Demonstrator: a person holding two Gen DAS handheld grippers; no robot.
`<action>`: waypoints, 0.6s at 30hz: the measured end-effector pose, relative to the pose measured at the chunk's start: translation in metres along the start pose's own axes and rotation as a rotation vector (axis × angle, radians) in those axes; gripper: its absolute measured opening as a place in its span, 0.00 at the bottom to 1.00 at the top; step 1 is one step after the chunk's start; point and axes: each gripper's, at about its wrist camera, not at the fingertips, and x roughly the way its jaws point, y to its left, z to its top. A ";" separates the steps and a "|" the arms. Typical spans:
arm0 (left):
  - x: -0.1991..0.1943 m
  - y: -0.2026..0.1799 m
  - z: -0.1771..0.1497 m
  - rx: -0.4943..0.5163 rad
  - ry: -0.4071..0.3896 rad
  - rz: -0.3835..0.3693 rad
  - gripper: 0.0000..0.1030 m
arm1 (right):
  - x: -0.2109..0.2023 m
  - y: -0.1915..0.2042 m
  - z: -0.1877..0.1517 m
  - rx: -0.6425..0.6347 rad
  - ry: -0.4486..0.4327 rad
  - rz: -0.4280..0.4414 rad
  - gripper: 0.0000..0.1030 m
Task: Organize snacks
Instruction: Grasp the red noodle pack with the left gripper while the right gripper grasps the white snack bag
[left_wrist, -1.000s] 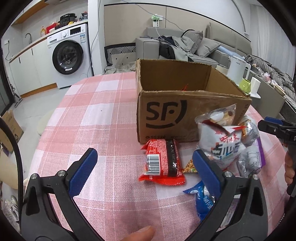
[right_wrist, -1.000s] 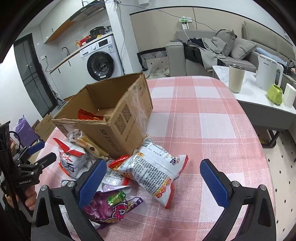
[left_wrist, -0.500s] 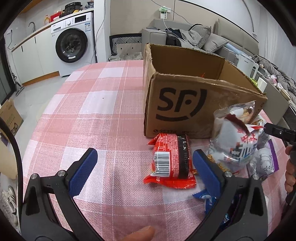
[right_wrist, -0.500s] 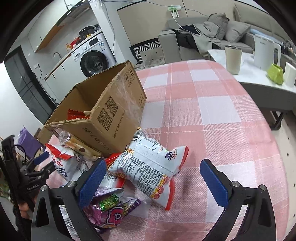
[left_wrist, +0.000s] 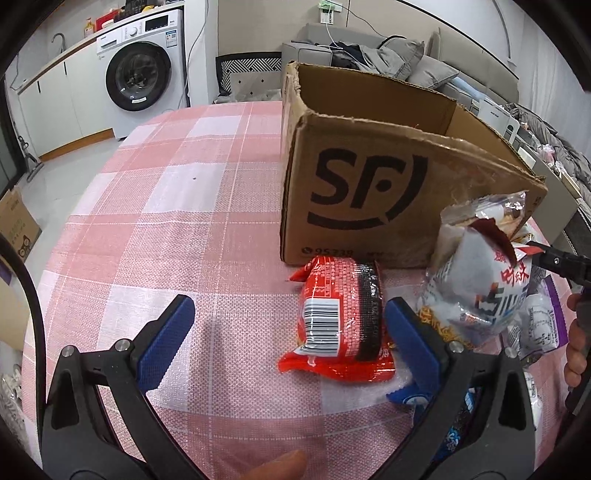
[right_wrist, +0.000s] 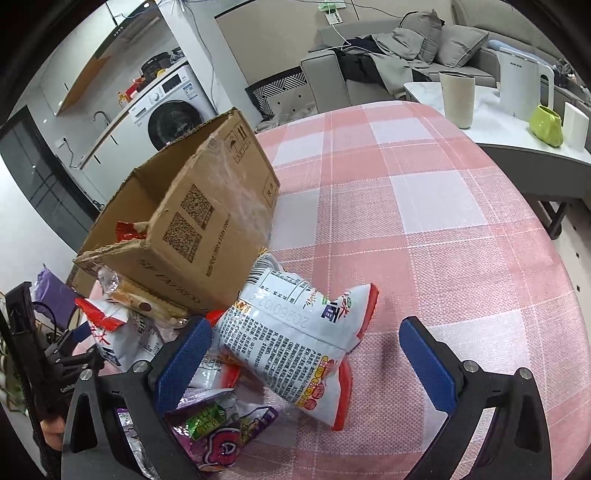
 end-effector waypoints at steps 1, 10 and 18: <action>0.001 0.001 0.000 -0.002 0.002 -0.001 1.00 | 0.000 -0.002 0.000 0.005 0.003 -0.011 1.00; 0.003 0.005 -0.002 0.002 0.017 -0.009 1.00 | 0.001 -0.012 -0.001 0.032 0.017 -0.004 1.00; 0.011 0.007 0.000 0.008 0.042 -0.053 0.94 | 0.006 -0.010 -0.003 0.027 0.012 0.056 0.85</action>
